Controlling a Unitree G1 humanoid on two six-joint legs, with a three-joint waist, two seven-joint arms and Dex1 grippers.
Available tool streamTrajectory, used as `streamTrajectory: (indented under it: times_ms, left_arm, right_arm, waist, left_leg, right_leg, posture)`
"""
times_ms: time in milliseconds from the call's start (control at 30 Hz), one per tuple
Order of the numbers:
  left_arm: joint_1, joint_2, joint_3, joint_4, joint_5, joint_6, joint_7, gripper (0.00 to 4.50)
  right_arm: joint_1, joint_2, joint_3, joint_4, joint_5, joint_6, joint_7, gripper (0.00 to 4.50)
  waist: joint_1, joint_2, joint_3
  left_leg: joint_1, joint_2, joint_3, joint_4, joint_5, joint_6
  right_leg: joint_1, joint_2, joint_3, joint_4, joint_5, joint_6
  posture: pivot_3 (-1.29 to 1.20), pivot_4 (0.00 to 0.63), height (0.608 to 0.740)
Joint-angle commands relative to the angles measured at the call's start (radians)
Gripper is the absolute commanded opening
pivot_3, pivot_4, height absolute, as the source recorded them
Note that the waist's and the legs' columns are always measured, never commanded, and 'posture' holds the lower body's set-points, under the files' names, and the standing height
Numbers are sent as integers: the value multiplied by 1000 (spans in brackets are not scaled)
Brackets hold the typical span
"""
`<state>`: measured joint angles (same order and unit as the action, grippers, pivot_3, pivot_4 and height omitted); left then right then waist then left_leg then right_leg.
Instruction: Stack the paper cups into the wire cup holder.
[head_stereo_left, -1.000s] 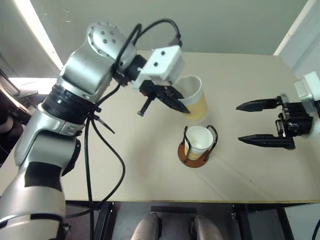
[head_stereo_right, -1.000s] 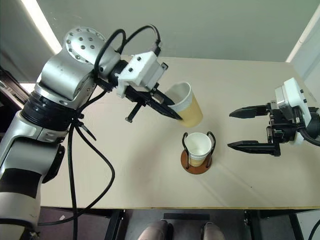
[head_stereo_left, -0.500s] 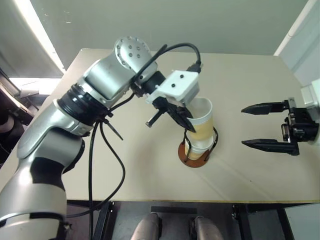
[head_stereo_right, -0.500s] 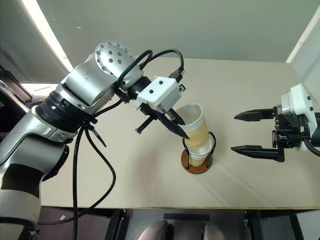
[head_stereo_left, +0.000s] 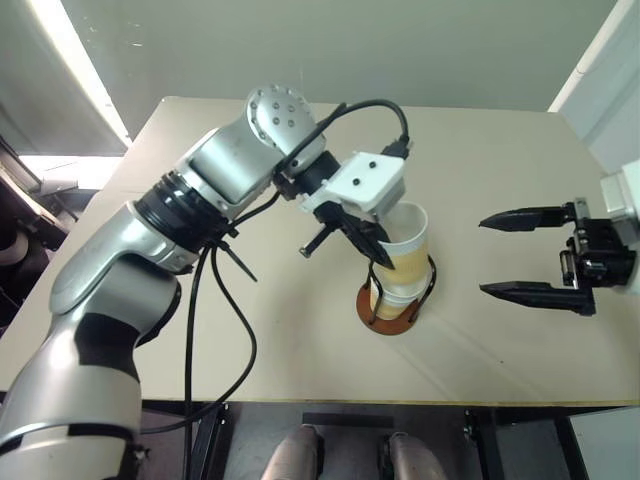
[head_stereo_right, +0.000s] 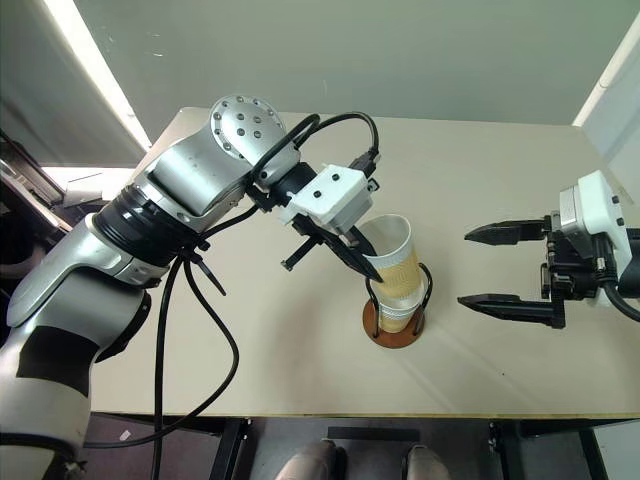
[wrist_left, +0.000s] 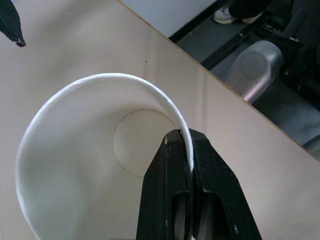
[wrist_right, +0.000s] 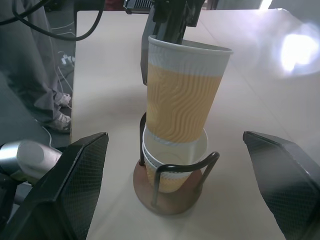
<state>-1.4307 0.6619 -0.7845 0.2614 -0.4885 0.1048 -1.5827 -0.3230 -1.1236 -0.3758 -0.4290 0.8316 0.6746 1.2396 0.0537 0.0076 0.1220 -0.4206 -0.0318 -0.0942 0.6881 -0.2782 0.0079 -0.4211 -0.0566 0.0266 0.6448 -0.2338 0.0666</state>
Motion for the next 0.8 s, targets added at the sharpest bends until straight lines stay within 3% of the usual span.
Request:
streamTrajectory:
  times_ms: [33,200,233,300,633,667,800]
  left_arm:
    - [2,-4,-11,-8,44,-54,-32,14]
    - [18,-45,-7,9,99,-71,-32,14]
    - [22,-61,0,11,109,-68,-32,199]
    - [31,-91,28,19,135,-66,-32,654]
    - [-9,-160,156,69,146,11,-32,4280]
    - [-11,-162,183,75,143,23,-32,4449]
    - [6,-160,342,80,83,152,31,4449]
  right_arm:
    - [4,-14,-53,-23,23,0,-7,4500]
    - [13,-12,-57,-35,35,8,-14,4500]
    - [12,-12,-56,-36,36,9,-15,4500]
    - [12,-14,-54,-36,36,8,-14,4500]
    - [-11,-26,-35,-4,25,0,-8,4500]
    - [-20,-25,-27,3,20,-3,-9,4500]
    - [-88,-5,21,72,-24,-8,-60,4500]
  waist:
    - [0,0,0]
    - [0,0,0]
    - [1,0,0]
    - [2,0,0]
    - [3,0,0]
    - [3,0,0]
    - [2,0,0]
  left_leg:
    - [0,0,0,0,0,0]
    - [0,0,0,2,0,0]
    - [0,0,0,2,0,1]
    - [0,0,0,3,-1,1]
    - [0,0,1,7,-2,2]
    - [0,0,1,7,-2,2]
    - [0,0,1,8,-2,2]
  right_leg:
    - [0,0,0,0,0,0]
    - [0,0,0,0,0,0]
    - [1,0,0,0,0,0]
    - [1,0,0,0,0,0]
    - [2,0,0,0,1,1]
    - [2,0,0,0,1,1]
    - [2,0,0,0,1,1]
  posture:
    - [0,150,740]
    - [0,150,740]
    - [0,150,740]
    - [0,150,740]
    - [0,150,740]
    - [0,150,740]
    - [0,150,740]
